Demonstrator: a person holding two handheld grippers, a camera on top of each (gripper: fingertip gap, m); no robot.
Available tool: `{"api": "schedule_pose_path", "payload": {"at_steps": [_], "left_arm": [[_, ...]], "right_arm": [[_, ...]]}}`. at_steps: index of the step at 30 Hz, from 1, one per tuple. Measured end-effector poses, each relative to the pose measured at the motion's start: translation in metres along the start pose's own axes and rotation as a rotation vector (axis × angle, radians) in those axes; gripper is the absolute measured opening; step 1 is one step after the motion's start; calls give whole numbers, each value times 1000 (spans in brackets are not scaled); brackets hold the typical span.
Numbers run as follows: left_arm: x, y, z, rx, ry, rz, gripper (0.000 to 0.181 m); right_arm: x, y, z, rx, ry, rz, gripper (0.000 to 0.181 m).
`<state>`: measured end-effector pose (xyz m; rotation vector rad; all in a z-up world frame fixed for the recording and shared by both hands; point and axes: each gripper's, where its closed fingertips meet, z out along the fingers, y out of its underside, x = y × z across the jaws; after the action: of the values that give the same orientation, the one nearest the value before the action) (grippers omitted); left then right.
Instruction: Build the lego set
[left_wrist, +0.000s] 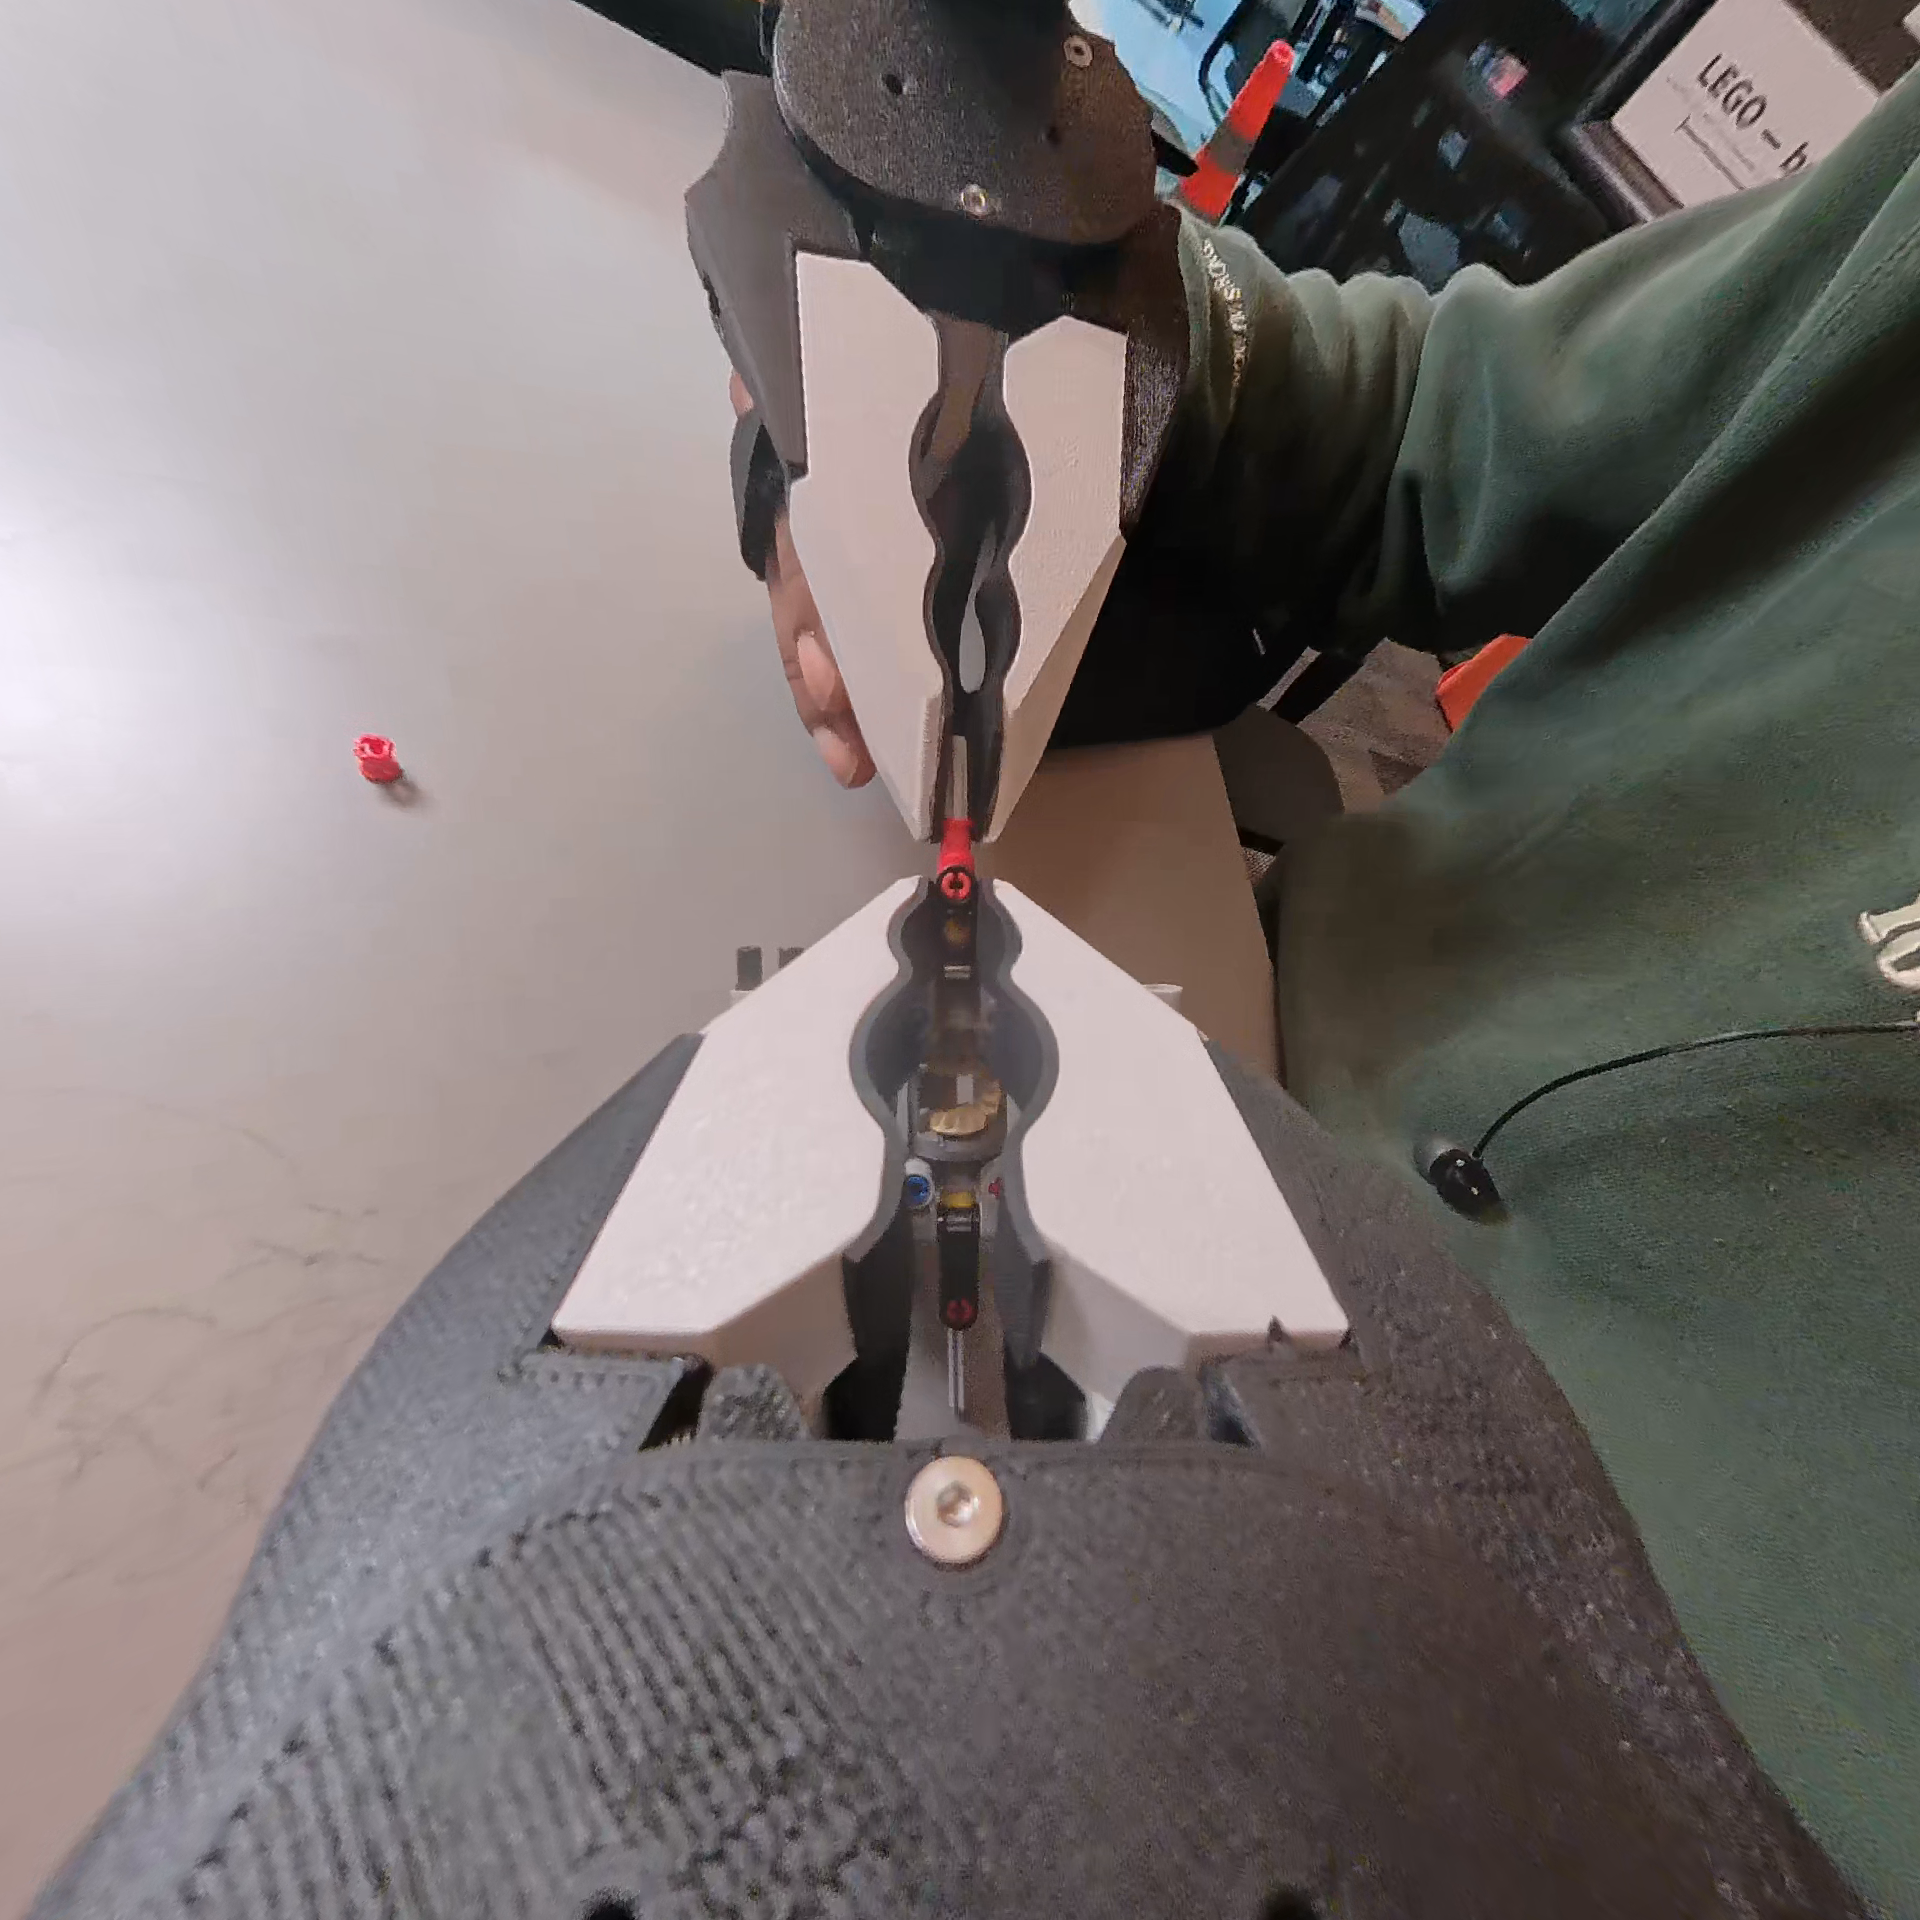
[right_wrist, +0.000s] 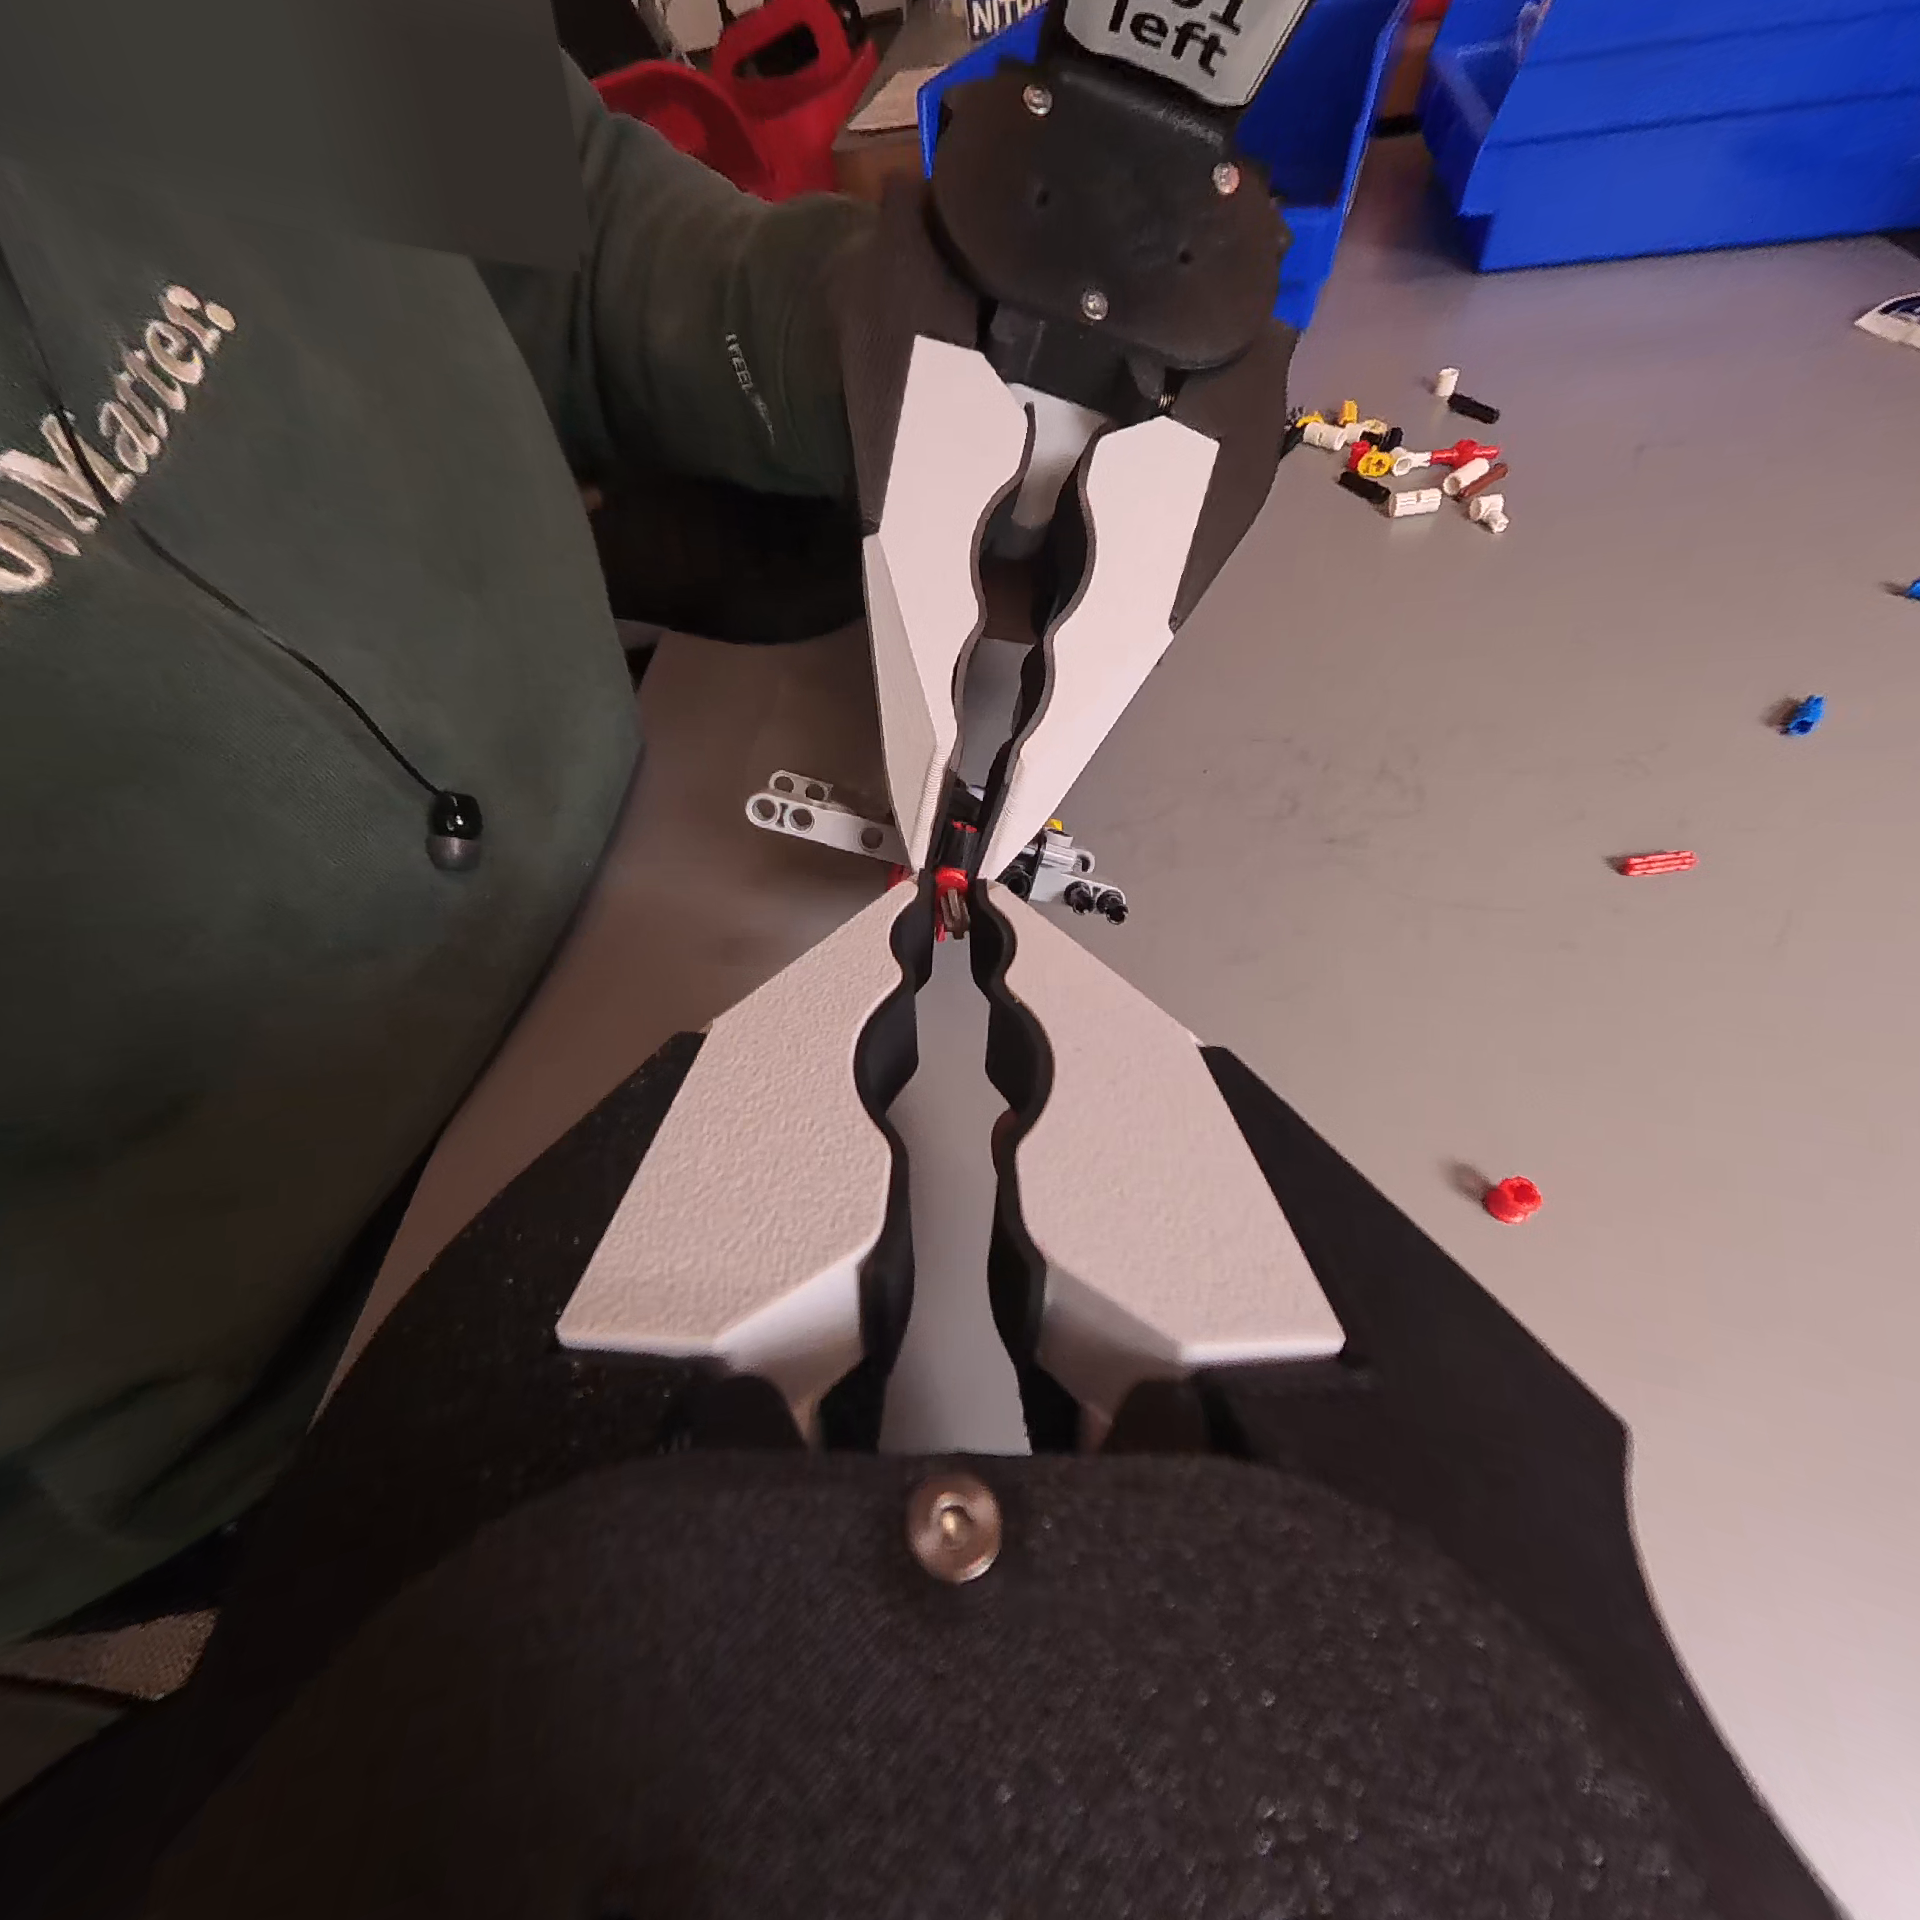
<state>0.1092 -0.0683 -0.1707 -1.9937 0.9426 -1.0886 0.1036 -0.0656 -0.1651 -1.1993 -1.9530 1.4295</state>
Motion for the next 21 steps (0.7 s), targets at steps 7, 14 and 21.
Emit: {"api": "schedule_pose_path", "payload": {"at_steps": [7,14,21], "left_arm": [[1,-2,-3,24,12,-9,5],[1,-3,-4,47,36,-42,5],[-3,-2,-6,52,5,-25,4]], "right_arm": [[0,-4,0,21,1,4,5],[1,-5,1,24,18,-2,6],[5,-9,-2,45,60,-13,10]]}}
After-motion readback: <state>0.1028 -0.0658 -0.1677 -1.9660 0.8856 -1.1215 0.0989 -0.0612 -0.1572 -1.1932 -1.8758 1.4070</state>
